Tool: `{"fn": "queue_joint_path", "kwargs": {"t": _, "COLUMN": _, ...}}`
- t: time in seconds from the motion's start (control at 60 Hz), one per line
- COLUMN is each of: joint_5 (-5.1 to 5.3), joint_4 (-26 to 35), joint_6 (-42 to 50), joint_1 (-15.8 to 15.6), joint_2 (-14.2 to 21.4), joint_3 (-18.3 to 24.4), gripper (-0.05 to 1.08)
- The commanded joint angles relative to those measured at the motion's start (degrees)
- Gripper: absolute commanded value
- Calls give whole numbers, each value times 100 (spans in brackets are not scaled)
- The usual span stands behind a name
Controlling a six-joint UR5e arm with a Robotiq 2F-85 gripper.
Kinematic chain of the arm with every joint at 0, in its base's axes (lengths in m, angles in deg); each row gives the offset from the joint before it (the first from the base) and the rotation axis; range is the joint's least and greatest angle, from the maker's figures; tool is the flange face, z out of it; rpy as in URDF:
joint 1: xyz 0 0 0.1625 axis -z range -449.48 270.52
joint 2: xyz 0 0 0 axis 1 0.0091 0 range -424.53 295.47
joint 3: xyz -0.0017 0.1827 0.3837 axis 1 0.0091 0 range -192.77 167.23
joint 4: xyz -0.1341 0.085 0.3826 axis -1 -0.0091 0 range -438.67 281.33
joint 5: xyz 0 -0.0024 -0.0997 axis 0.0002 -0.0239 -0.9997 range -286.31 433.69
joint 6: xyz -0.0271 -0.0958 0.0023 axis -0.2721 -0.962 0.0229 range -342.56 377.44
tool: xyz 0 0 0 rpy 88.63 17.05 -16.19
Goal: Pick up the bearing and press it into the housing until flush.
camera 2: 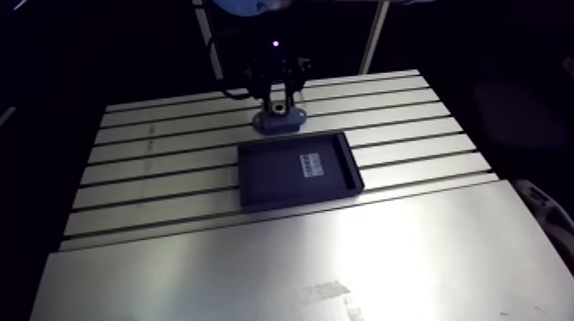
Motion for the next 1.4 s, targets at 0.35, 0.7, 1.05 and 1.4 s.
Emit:
{"fn": "queue_joint_path", "kwargs": {"t": 0.35, "joint_5": 9, "joint_4": 2, "joint_6": 0, "joint_1": 16, "joint_2": -5, "joint_3": -12, "gripper": 75}}
{"fn": "queue_joint_path", "kwargs": {"t": 0.7, "joint_5": 0, "joint_4": -7, "joint_6": -7, "joint_1": 25, "joint_2": 4, "joint_3": -66, "gripper": 75}}
{"fn": "queue_joint_path", "kwargs": {"t": 1.05, "joint_5": 0, "joint_4": -7, "joint_6": 0, "joint_1": 25, "joint_2": 4, "joint_3": -40, "gripper": 75}}
{"fn": "queue_joint_path", "kwargs": {"t": 1.4, "joint_5": 17, "joint_4": -7, "joint_6": 0, "joint_1": 7, "joint_2": -5, "joint_3": -5, "gripper": 75}}
